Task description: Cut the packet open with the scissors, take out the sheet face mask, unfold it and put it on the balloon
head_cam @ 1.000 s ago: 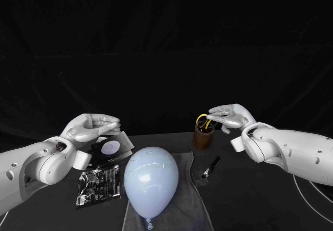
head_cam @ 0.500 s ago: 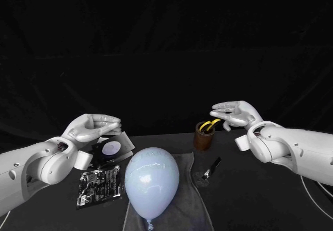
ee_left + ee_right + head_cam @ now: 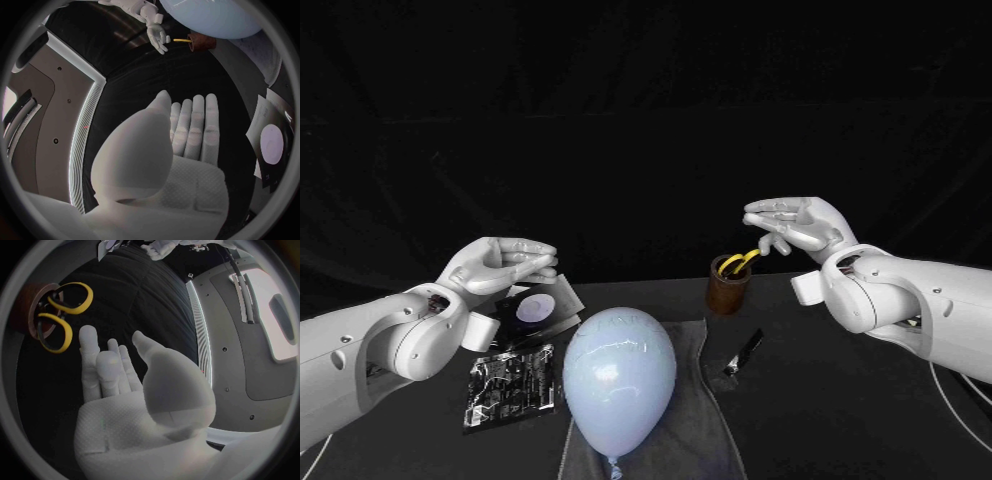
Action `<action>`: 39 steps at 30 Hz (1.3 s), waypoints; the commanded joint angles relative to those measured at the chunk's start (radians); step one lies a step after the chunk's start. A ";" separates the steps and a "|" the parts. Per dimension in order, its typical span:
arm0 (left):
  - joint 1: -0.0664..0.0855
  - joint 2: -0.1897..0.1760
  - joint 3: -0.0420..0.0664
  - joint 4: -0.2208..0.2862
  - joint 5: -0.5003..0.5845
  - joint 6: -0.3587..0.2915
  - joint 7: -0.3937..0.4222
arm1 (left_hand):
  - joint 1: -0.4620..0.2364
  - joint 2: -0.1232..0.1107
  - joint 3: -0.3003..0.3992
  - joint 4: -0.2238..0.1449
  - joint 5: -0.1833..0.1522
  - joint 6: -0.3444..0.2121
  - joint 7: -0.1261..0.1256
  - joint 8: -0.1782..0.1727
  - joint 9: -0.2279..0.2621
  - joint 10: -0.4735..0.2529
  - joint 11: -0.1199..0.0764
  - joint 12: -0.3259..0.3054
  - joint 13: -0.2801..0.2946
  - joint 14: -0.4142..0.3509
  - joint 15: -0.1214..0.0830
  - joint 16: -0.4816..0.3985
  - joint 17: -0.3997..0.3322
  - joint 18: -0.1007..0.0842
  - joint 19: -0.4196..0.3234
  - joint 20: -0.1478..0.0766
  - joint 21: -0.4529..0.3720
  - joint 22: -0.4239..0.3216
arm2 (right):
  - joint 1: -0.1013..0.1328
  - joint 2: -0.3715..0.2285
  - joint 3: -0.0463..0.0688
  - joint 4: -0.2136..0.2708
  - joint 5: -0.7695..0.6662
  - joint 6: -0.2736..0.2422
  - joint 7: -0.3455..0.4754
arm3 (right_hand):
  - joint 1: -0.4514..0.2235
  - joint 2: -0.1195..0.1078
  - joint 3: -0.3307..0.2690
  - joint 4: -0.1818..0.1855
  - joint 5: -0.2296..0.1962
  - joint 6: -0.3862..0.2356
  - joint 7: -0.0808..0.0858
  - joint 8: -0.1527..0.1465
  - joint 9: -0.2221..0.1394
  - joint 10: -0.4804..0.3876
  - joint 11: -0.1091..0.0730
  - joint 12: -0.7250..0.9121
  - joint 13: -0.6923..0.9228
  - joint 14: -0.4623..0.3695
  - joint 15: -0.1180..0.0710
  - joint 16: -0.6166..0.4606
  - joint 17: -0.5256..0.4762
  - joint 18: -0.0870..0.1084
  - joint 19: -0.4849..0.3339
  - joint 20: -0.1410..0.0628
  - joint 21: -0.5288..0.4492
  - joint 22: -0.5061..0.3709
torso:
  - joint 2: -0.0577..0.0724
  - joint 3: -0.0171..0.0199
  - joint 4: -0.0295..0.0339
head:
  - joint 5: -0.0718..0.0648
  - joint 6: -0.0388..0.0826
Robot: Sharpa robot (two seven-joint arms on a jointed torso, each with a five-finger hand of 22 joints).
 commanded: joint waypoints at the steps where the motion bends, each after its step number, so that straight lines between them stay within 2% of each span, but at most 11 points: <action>1: 0.000 0.003 0.001 0.000 0.007 0.003 0.012 | 0.009 -0.004 0.015 0.001 0.002 0.009 -0.006 0.006 0.002 0.014 -0.003 -0.010 -0.001 0.025 -0.007 0.004 0.003 0.006 0.023 -0.008 0.013 0.004 | 0.004 0.003 0.001 0.034 0.018 0.052 0.017 | 0.016 0.001 0.028 -0.007 -0.005 0.021 0.001 0.006 -0.004 0.020 -0.004 0.005 -0.006 -0.008 -0.003 -0.028 -0.032 0.008 -0.003 -0.002 -0.013 -0.012 | -0.001 -0.0002 0.0002 | 0.004 0.001; 7: 0.000 0.002 0.001 0.003 0.007 0.004 0.014 | 0.008 -0.005 0.027 0.001 0.002 0.017 -0.010 0.008 0.002 0.026 -0.007 -0.014 -0.001 0.037 -0.010 0.000 0.002 0.006 0.030 -0.014 0.019 0.006 | 0.008 0.019 0.000 0.088 -0.004 0.070 -0.010 | 0.029 0.008 0.094 -0.030 -0.006 0.049 -0.006 0.006 -0.013 0.052 -0.012 -0.003 -0.012 -0.017 -0.013 -0.108 -0.128 0.008 0.006 -0.012 -0.030 -0.031 | -0.001 -0.0012 0.0013 | 0.014 0.001; 15: 0.000 -0.007 0.001 0.006 0.003 0.009 0.013 | 0.009 -0.007 0.041 0.000 0.003 0.024 -0.013 0.010 0.002 0.035 -0.010 -0.021 -0.002 0.044 -0.013 -0.009 -0.001 0.005 0.033 -0.018 0.022 0.006 | 0.008 0.058 -0.002 0.115 -0.061 0.087 -0.038 | -0.008 -0.012 0.190 -0.056 -0.005 0.083 -0.012 0.000 -0.027 0.112 -0.019 -0.052 -0.012 -0.040 -0.022 -0.336 -0.246 0.005 -0.016 -0.024 -0.105 -0.097 | 0.000 -0.0009 0.0024 | 0.032 -0.001; 17: 0.000 -0.012 0.001 0.008 -0.008 0.011 0.013 | 0.008 -0.010 0.047 0.000 0.002 0.025 -0.014 0.009 0.001 0.038 -0.010 -0.026 -0.003 0.053 -0.015 -0.011 -0.002 0.005 0.037 -0.021 0.024 0.006 | 0.007 0.068 -0.003 0.116 -0.086 0.088 -0.044 | -0.011 -0.014 0.195 -0.060 -0.005 0.085 -0.012 -0.002 -0.028 0.119 -0.019 -0.061 -0.012 -0.041 -0.021 -0.372 -0.256 0.005 -0.022 -0.023 -0.118 -0.108 | 0.000 0.0000 0.0020 | 0.042 -0.006; 20: 0.000 -0.023 0.000 0.015 -0.037 0.012 0.010 | 0.001 -0.018 0.058 0.000 0.002 0.026 -0.014 0.007 -0.001 0.044 -0.012 -0.036 -0.003 0.080 -0.020 -0.013 -0.003 0.006 0.059 -0.030 0.037 0.010 | 0.004 0.082 -0.003 0.118 -0.128 0.086 -0.054 | -0.012 -0.014 0.198 -0.062 -0.006 0.087 -0.012 -0.002 -0.029 0.123 -0.020 -0.064 -0.012 -0.039 -0.021 -0.385 -0.259 0.005 -0.024 -0.023 -0.123 -0.112 | -0.002 -0.0007 0.0026 | 0.061 -0.023; 26: -0.002 -0.053 -0.004 0.029 -0.128 0.003 -0.003 | -0.018 -0.040 0.066 -0.001 0.002 0.026 -0.015 0.000 -0.004 0.052 -0.016 -0.053 -0.003 0.143 -0.034 -0.002 0.007 0.005 0.104 -0.051 0.066 0.020 | -0.004 0.105 -0.005 0.133 -0.249 0.079 -0.089 | -0.029 -0.022 0.193 -0.064 -0.005 0.087 -0.018 -0.008 -0.032 0.143 -0.026 -0.081 -0.011 0.061 -0.031 -0.356 -0.230 0.006 0.038 -0.029 -0.102 -0.115 | -0.003 0.0011 0.0031 | 0.117 -0.056; 27: -0.004 -0.060 -0.006 0.031 -0.152 -0.001 -0.008 | -0.023 -0.044 0.065 -0.001 0.002 0.025 -0.015 -0.001 -0.004 0.052 -0.016 -0.054 -0.002 0.155 -0.036 0.003 0.011 0.005 0.111 -0.053 0.071 0.022 | -0.006 0.110 -0.006 0.137 -0.276 0.077 -0.100 | -0.035 -0.027 0.192 -0.064 -0.005 0.083 -0.018 -0.012 -0.034 0.148 -0.028 -0.085 -0.010 0.085 -0.032 -0.330 -0.211 0.006 0.055 -0.031 -0.092 -0.112 | -0.005 0.0012 0.0034 | 0.125 -0.061; 29: -0.009 -0.070 -0.009 0.034 -0.195 -0.010 -0.018 | -0.042 -0.058 0.055 -0.001 0.002 0.023 -0.016 -0.004 -0.005 0.057 -0.019 -0.055 -0.001 0.186 -0.043 0.023 0.027 0.005 0.130 -0.060 0.086 0.029 | -0.011 0.121 -0.007 0.143 -0.327 0.072 -0.121 | -0.045 -0.031 0.193 -0.061 -0.004 0.079 -0.018 -0.016 -0.037 0.154 -0.034 -0.092 -0.009 0.172 -0.032 -0.102 0.077 -0.008 0.123 -0.034 0.021 -0.052 | -0.007 0.0009 0.0045 | 0.142 -0.077; 33: -0.025 -0.085 -0.012 0.039 -0.277 -0.023 -0.035 | -0.065 -0.073 0.036 -0.003 0.003 0.014 -0.015 -0.010 -0.007 0.058 -0.022 -0.054 0.000 0.216 -0.049 0.065 0.060 0.004 0.150 -0.067 0.105 0.038 | -0.020 0.138 -0.009 0.149 -0.408 0.067 -0.156 | -0.057 -0.045 0.191 -0.058 -0.005 0.077 -0.018 -0.019 -0.039 0.160 -0.029 -0.099 -0.008 0.188 -0.032 0.014 0.226 -0.030 0.173 -0.033 0.170 0.034 | -0.011 -0.0009 0.0066 | 0.159 -0.092; 34: -0.031 -0.090 -0.013 0.041 -0.305 -0.027 -0.042 | -0.071 -0.076 0.027 -0.005 0.001 0.014 -0.017 -0.011 -0.007 0.059 -0.025 -0.054 0.001 0.230 -0.054 0.102 0.090 0.003 0.166 -0.073 0.123 0.046 | -0.023 0.143 -0.009 0.149 -0.429 0.065 -0.168 | -0.065 -0.052 0.188 -0.054 -0.005 0.074 -0.018 -0.021 -0.040 0.162 -0.029 -0.100 -0.007 0.202 -0.030 0.076 0.309 -0.043 0.202 -0.033 0.257 0.083 | -0.012 -0.0016 0.0074 | 0.163 -0.096; 39: -0.051 -0.109 -0.015 0.051 -0.474 -0.041 -0.080 | -0.090 -0.071 -0.037 -0.002 0.004 0.004 -0.019 -0.012 -0.001 0.073 -0.030 -0.043 0.009 0.175 -0.062 0.359 0.300 -0.001 0.207 -0.093 0.250 0.122 | -0.035 0.161 -0.011 0.149 -0.514 0.056 -0.215 | -0.074 -0.065 0.181 -0.045 -0.004 0.061 -0.012 -0.028 -0.043 0.155 -0.022 -0.109 -0.007 0.210 -0.024 0.160 0.417 -0.060 0.235 -0.029 0.380 0.157 | -0.017 -0.0057 0.0114 | 0.184 -0.121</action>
